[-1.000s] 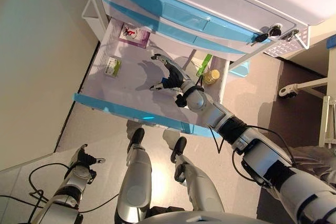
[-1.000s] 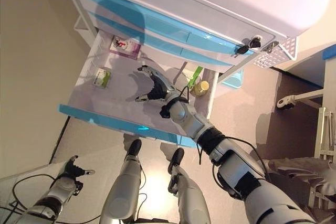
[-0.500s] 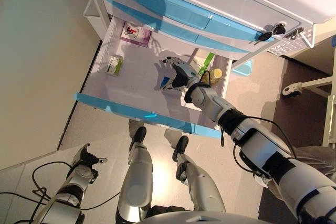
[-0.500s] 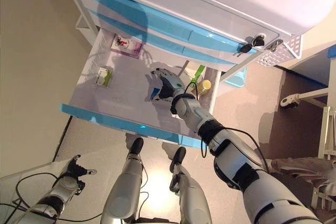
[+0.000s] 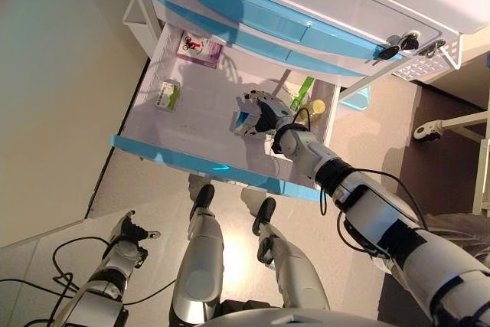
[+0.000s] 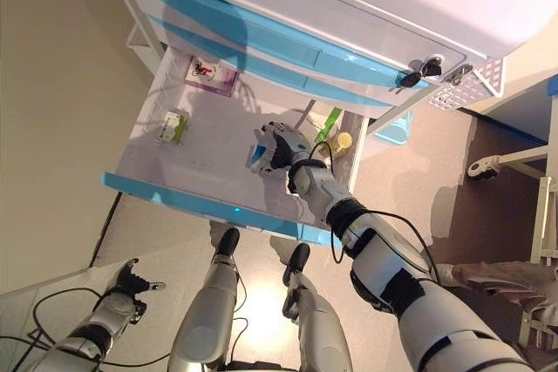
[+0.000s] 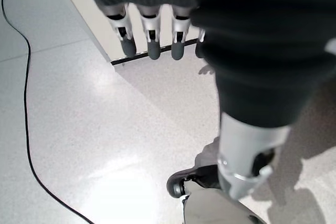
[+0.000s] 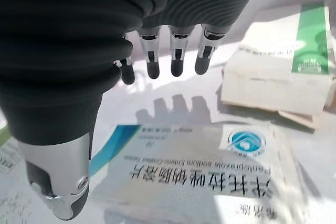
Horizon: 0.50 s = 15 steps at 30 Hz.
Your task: Open the drawer and pick up the medicine
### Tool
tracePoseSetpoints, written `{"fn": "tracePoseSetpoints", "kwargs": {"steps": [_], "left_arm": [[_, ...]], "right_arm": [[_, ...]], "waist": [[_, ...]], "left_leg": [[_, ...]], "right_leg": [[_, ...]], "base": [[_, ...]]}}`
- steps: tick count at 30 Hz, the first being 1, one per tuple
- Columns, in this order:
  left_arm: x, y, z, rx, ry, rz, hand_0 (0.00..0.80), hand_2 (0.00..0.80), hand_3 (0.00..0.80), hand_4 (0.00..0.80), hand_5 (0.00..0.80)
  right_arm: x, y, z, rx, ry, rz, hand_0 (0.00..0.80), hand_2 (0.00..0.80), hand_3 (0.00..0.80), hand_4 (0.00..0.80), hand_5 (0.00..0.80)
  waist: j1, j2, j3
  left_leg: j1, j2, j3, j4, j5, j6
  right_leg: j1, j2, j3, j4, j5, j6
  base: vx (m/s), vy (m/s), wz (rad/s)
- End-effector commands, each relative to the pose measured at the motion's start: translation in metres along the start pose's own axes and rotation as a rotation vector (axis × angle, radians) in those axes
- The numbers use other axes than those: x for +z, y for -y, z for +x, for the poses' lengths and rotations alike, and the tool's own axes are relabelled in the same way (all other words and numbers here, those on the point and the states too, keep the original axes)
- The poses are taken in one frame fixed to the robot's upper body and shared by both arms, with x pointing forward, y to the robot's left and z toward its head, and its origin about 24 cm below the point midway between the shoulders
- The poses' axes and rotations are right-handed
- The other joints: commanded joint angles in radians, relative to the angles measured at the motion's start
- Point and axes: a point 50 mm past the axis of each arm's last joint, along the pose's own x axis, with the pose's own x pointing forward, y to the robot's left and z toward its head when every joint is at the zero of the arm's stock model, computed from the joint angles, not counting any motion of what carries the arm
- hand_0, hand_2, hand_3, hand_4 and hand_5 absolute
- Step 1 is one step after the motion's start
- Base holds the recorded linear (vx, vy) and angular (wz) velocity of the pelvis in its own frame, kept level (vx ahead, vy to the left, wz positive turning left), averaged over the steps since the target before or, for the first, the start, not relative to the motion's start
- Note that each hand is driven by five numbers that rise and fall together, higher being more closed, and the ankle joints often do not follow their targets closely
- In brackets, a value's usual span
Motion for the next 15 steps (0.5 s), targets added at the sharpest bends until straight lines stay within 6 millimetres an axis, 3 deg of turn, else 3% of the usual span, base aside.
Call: {"fn": "tracePoseSetpoints", "kwargs": {"steps": [1, 15], "left_arm": [[-0.003, 0.001, 0.0, 0.015, -0.02, -0.004, 0.0, 0.0, 0.0, 0.0, 0.0], [-0.002, 0.006, -0.001, 0.001, -0.021, -0.007, 0.0, 0.0, 0.0, 0.0, 0.0]], "right_arm": [[0.004, 0.019, 0.008, -0.059, 0.015, -0.089, 0.0, 0.0, 0.0, 0.0, 0.0], [-0.002, -0.004, 0.002, 0.015, -0.013, -0.139, 0.0, 0.0, 0.0, 0.0, 0.0]], "waist": [[0.022, 0.008, 0.011], [0.024, 0.015, 0.017]], "left_leg": [[-0.02, -0.085, -0.004, -0.058, 0.06, 0.073], [-0.022, -0.086, -0.005, -0.06, 0.061, 0.075]], "right_leg": [[0.001, -0.024, 0.02, 0.094, -0.055, 0.066], [-0.004, -0.025, 0.021, 0.1, -0.055, 0.067]], "base": [[0.0, 0.0, 0.0], [0.0, 0.0, 0.0]]}}
